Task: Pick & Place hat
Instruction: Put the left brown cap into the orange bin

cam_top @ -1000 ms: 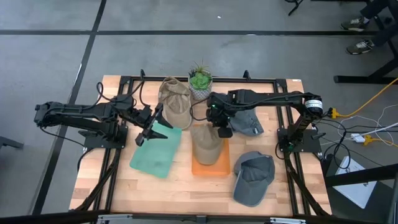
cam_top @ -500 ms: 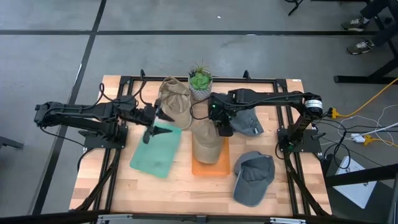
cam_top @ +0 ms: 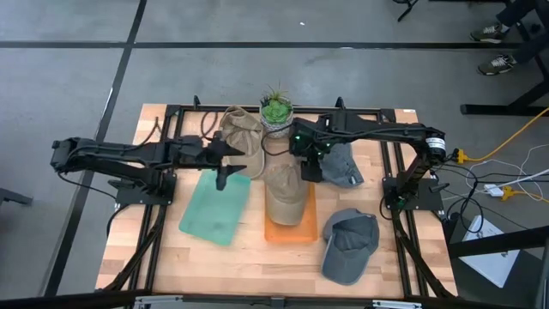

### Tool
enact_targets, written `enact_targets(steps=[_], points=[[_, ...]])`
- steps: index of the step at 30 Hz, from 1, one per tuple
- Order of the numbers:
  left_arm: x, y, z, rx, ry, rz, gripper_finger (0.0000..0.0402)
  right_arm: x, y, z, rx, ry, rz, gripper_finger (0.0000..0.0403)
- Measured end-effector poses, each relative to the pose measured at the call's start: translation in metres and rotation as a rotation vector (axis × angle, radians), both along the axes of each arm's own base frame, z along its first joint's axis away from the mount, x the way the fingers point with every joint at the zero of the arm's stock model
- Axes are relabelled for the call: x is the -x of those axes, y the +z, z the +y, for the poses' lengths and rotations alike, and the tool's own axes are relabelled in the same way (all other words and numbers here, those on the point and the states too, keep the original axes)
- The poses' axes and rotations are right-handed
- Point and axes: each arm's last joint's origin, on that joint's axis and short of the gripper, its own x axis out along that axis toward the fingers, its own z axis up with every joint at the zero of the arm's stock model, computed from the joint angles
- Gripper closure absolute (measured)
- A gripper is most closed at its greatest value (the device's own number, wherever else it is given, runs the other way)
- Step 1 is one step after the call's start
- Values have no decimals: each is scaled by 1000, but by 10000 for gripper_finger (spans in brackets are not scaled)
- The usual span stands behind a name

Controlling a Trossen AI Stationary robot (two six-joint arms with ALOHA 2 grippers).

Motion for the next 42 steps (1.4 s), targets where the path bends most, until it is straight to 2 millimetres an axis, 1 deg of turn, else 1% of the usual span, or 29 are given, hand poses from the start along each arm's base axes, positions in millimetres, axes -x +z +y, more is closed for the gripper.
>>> enact_targets(steps=[5,10,13,15,19,22,28,32,37,42], points=[[-26,-1,9,11,39,91,190,10,-3,-1,51,-67,116,187],[-51,-5,23,-4,94,267,190,14,-4,-2,99,-107,166,187],[-62,-10,36,61,220,336,190,15,-4,-2,100,-108,169,187],[-70,-14,46,124,294,341,190,14,-4,-2,100,-110,167,187],[-83,-21,63,236,376,337,190,14,-4,-2,99,-115,163,187],[-91,-29,73,285,413,354,190,13,-4,-2,100,-115,156,187],[-100,-54,84,302,495,424,190,13,-4,-2,101,-115,147,187],[-102,-65,91,299,543,450,190,12,-4,-3,101,-115,144,187],[-105,-74,93,347,570,454,190,12,-4,-3,102,-111,143,187],[-106,-75,91,389,566,448,190,12,-4,-3,104,-105,143,187]])
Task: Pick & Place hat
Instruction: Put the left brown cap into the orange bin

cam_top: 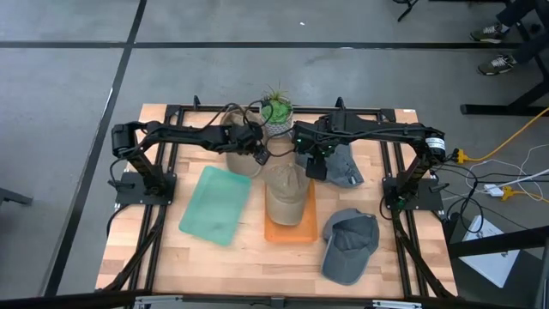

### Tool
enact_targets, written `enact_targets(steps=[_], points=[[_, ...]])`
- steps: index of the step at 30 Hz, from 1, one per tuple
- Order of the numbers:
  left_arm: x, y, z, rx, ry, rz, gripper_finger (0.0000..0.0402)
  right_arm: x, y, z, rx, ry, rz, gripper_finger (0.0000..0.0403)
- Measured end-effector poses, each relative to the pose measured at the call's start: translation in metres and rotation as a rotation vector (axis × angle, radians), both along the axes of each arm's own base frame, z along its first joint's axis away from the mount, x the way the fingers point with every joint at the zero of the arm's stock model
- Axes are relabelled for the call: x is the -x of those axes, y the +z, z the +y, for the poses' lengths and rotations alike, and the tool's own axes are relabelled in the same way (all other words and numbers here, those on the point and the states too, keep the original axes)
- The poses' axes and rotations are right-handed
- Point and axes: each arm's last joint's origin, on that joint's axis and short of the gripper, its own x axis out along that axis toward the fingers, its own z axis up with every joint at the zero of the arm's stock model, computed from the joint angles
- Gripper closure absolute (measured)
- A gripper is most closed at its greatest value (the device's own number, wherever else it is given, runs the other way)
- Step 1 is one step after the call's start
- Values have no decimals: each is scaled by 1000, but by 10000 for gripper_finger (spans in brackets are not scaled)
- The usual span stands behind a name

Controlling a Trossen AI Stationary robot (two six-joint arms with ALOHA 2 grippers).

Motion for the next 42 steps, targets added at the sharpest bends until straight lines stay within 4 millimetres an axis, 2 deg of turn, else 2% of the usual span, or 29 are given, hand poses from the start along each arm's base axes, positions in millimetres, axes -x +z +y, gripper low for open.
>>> enact_targets(steps=[10,20,26,35,39,42], points=[[-2,0,-5,72,-16,-32,190,0,0,0,0,1,-1,187],[12,-8,-10,-3,60,173,191,0,0,0,0,1,-1,187],[22,-11,-10,-52,100,294,226,-1,0,0,2,1,-11,187],[21,-11,-11,-30,68,284,307,-4,1,-1,12,23,-39,187],[19,-11,-10,-35,42,277,313,-4,1,-1,13,26,-41,187],[20,-10,-11,-40,16,282,301,-4,1,-1,13,26,-41,187]])
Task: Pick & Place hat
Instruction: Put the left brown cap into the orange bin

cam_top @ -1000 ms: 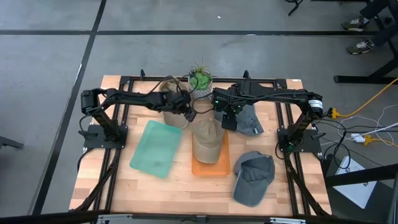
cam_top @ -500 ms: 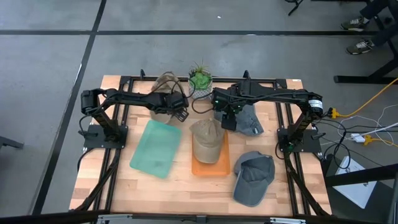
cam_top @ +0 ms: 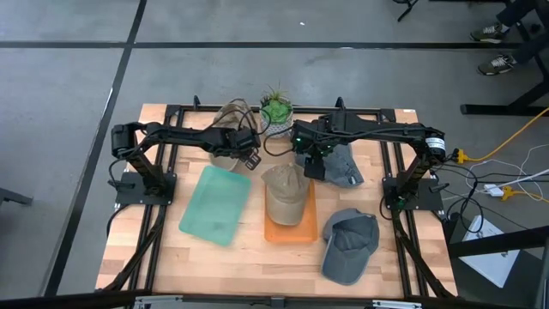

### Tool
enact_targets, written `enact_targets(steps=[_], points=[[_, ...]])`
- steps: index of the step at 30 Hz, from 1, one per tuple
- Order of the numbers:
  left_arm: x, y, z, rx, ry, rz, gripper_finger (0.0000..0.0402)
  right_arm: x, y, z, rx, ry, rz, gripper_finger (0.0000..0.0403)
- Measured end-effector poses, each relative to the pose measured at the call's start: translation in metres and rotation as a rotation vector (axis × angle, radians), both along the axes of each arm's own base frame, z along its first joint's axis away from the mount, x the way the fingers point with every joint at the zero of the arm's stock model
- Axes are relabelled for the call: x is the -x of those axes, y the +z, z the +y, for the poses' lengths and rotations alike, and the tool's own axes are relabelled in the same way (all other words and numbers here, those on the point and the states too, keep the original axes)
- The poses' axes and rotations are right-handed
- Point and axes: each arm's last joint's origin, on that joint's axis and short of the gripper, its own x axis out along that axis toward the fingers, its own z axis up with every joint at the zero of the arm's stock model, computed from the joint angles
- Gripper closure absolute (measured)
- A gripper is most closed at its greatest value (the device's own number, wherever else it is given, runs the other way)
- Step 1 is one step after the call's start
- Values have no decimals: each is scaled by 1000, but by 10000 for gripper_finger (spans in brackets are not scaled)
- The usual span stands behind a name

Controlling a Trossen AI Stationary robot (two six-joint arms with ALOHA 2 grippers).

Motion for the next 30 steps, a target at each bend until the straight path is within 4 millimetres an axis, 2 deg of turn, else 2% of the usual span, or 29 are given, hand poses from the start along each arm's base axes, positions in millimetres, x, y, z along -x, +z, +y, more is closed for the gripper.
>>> enact_targets(steps=[8,12,17,21,26,30], points=[[0,1,-1,10,-52,9,237,0,0,0,0,0,-1,187],[5,13,-2,23,-69,-32,212,0,0,0,0,0,-1,187],[16,42,-2,1,-60,-134,206,0,0,0,0,0,-1,187],[25,56,-6,-4,-65,-169,206,0,0,0,-1,-1,-1,187],[28,56,-12,27,-48,-155,206,0,0,0,0,-1,-3,187],[24,46,-14,37,-55,-104,206,-1,0,0,1,-2,-12,187]])
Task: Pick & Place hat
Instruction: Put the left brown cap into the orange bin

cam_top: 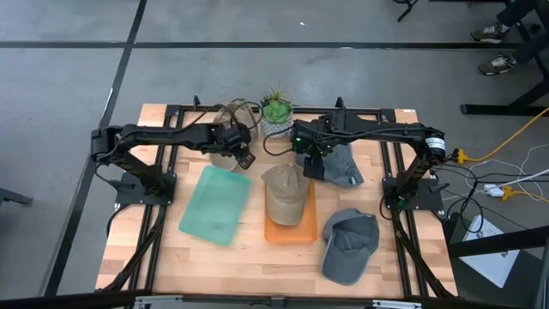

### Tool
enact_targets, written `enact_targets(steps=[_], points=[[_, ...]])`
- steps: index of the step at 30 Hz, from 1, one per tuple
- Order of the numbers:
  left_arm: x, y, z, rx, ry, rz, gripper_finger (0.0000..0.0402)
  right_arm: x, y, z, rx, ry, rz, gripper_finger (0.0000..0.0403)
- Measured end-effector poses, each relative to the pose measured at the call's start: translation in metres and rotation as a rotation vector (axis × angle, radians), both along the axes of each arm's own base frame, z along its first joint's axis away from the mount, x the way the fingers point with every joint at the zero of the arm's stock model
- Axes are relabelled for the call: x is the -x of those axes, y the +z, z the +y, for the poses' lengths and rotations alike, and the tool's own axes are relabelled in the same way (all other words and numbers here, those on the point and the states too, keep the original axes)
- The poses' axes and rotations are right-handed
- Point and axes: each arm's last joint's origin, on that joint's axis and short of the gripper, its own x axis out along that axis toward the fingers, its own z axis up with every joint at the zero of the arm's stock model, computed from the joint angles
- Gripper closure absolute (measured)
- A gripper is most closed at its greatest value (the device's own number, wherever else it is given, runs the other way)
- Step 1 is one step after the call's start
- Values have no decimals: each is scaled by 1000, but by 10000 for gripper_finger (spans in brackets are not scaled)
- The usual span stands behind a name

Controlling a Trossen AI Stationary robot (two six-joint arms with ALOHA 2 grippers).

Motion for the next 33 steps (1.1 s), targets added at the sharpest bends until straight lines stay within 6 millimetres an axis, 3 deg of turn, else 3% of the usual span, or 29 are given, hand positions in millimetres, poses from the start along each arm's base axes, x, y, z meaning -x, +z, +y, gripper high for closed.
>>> enact_targets(steps=[9,14,18,26,33], points=[[-7,-29,3,30,20,146,206,0,0,0,0,-1,-4,187],[1,-32,5,-13,55,240,217,0,0,0,0,-2,-4,187],[2,-30,4,-3,43,238,255,0,0,0,0,-2,-5,187],[2,-31,3,8,-24,262,386,-2,1,0,3,-2,-22,187],[6,-26,1,-11,-83,293,391,-2,1,0,2,-3,-22,187]])
